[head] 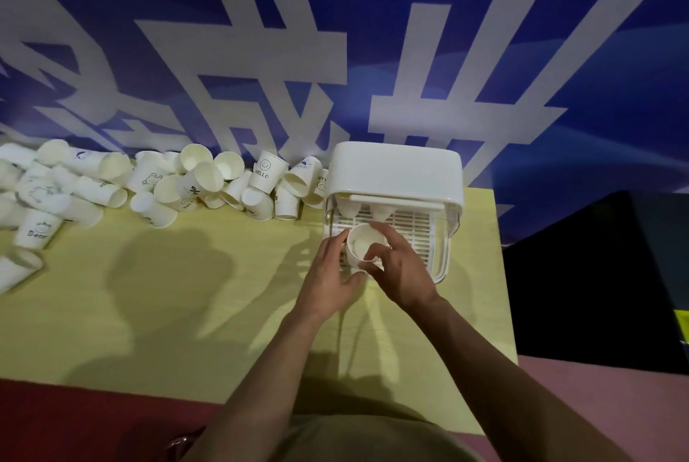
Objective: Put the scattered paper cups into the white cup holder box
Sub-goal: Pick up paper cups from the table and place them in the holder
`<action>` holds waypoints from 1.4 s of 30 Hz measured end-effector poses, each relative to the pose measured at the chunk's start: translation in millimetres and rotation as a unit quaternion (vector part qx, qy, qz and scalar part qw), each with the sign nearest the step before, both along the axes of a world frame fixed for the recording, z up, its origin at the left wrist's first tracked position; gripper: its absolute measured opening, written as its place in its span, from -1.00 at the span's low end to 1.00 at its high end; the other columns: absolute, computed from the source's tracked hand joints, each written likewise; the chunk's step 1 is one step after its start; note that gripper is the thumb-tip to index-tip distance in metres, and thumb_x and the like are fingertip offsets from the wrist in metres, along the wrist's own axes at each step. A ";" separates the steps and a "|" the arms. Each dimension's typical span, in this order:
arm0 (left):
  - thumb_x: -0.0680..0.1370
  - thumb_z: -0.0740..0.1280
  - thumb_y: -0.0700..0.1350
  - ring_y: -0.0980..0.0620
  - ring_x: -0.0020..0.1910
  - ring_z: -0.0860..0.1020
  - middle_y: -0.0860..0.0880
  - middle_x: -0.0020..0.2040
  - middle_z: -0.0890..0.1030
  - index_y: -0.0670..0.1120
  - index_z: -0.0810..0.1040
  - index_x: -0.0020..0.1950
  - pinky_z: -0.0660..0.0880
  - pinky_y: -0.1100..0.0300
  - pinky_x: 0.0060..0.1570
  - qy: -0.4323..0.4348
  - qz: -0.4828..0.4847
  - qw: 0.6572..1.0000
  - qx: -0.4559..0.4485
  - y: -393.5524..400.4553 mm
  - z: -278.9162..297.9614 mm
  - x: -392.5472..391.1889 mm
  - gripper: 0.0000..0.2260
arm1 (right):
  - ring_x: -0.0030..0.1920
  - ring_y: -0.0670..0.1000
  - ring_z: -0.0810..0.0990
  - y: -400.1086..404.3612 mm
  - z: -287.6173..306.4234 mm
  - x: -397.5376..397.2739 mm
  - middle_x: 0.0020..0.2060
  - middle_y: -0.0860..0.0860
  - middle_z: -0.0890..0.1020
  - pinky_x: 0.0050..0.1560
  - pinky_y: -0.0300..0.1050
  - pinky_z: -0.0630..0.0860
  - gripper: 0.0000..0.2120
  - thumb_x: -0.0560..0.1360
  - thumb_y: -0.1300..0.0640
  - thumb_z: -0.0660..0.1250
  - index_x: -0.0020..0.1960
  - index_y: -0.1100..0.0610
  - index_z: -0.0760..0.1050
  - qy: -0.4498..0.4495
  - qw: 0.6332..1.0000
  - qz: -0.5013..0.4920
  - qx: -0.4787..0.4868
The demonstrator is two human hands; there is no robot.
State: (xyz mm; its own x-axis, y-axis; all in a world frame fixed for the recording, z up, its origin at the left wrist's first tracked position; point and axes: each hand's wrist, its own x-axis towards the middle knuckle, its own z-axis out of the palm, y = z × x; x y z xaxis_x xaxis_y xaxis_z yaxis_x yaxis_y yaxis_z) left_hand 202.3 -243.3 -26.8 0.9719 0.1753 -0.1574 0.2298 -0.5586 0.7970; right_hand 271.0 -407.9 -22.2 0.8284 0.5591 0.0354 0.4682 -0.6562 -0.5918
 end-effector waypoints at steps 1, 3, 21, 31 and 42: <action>0.46 0.53 -0.05 0.10 0.30 0.49 0.11 0.39 0.37 0.10 0.23 0.56 0.50 0.10 0.26 0.008 -0.003 1.000 -0.001 1.5 -0.1 0.4 -0.25 | 0.41 0.20 0.50 0.5 -2.9 1.8 0.50 0.08 0.44 0.36 -0.04 0.45 -0.82 0.53 0.03 0.51 -0.06 0.16 0.65 0.007 1.000 0.001 0.002; 0.47 0.53 -0.04 0.10 0.30 0.50 0.11 0.42 0.36 0.15 0.17 0.58 0.49 0.13 0.25 0.027 -0.008 1.000 -0.007 3.7 -0.6 2.1 -0.21 | 0.42 0.22 0.49 -0.4 -6.6 5.0 0.51 0.10 0.43 0.39 0.02 0.46 -0.77 0.52 0.01 0.51 0.02 0.16 0.64 0.013 1.000 0.008 0.014; 0.56 0.40 -0.15 0.11 0.41 0.44 0.04 0.51 0.34 0.16 0.03 0.57 0.45 0.12 0.36 0.061 -0.095 0.991 -0.071 -42.7 1.9 39.7 -0.26 | 0.30 -0.05 0.58 -53.9 -20.8 0.9 0.36 -0.11 0.47 0.26 -0.16 0.59 -0.48 0.62 -0.01 0.39 0.47 0.05 0.25 0.174 0.946 -0.186 0.202; 0.63 0.31 -0.12 0.13 0.59 0.14 0.09 0.65 0.03 0.16 -0.18 0.63 0.25 -0.04 0.54 0.085 -0.146 0.985 -0.043 -72.2 -2.7 76.1 -0.21 | 0.40 -0.06 0.53 -69.8 -22.8 17.4 0.49 -0.03 0.46 0.38 -0.07 0.51 -0.36 0.65 0.09 0.27 0.66 0.02 0.11 0.152 0.949 -0.196 0.195; 0.65 0.28 -0.20 0.21 0.55 0.18 0.19 0.62 0.07 0.45 -0.30 0.52 0.29 0.01 0.50 0.137 -0.135 0.976 -0.106 -65.1 -11.5 67.9 -0.12 | 0.47 0.02 0.40 -77.1 -34.5 16.8 0.43 -0.28 0.24 0.35 -0.14 0.43 -0.24 0.65 0.27 0.28 0.67 0.00 -0.09 0.234 0.946 -0.168 0.145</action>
State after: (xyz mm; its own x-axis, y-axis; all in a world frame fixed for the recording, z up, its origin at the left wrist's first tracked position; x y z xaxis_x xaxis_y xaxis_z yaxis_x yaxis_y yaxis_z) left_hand 270.2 -308.4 -38.4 0.8943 -0.1464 -0.4228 0.3179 -0.4570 0.8307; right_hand 287.7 -485.0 -56.6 0.9204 0.2838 -0.2689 -0.0970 -0.5004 -0.8603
